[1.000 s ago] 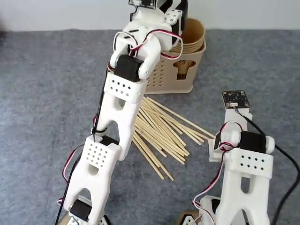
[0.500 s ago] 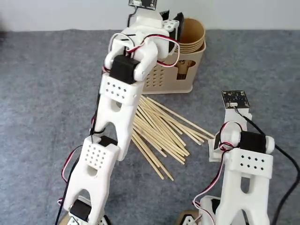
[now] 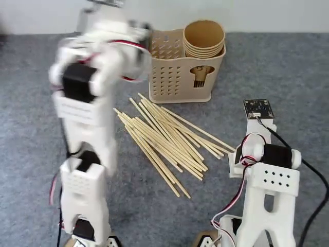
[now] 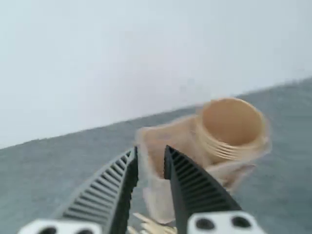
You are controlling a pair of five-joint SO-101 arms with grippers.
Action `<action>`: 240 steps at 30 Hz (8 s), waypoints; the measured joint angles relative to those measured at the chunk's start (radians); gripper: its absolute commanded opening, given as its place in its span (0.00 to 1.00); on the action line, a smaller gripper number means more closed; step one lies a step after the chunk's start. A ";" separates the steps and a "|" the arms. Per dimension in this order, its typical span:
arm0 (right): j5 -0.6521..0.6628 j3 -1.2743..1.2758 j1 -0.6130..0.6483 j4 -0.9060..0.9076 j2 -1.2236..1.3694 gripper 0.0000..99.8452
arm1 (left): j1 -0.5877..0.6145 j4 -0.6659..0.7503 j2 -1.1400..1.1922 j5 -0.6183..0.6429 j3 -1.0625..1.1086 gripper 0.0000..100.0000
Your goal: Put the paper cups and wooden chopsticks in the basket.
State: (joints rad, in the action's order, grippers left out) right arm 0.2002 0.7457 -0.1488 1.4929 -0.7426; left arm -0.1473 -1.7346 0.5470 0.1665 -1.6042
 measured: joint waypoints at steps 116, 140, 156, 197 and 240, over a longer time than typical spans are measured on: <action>0.068 -2.154 0.700 0.256 1.636 0.01 | 0.608 0.647 -1.637 -0.334 2.835 0.07; -0.032 -2.389 0.727 0.253 1.631 0.01 | 0.608 0.647 -1.639 -0.336 2.852 0.07; -0.086 -2.389 0.715 0.081 1.478 0.01 | 0.608 0.647 -1.639 -0.336 2.852 0.07; -0.219 -1.844 0.451 -0.586 1.392 0.07 | 0.606 0.684 -1.639 -0.334 2.892 0.07; -0.164 -1.821 0.623 0.261 1.392 0.21 | 0.730 0.784 -1.639 -0.256 2.892 0.07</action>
State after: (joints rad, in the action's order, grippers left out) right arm 0.0361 -1.0756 0.4741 1.7538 0.6490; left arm 0.5831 -0.9505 -1.0917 -0.0898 1.2881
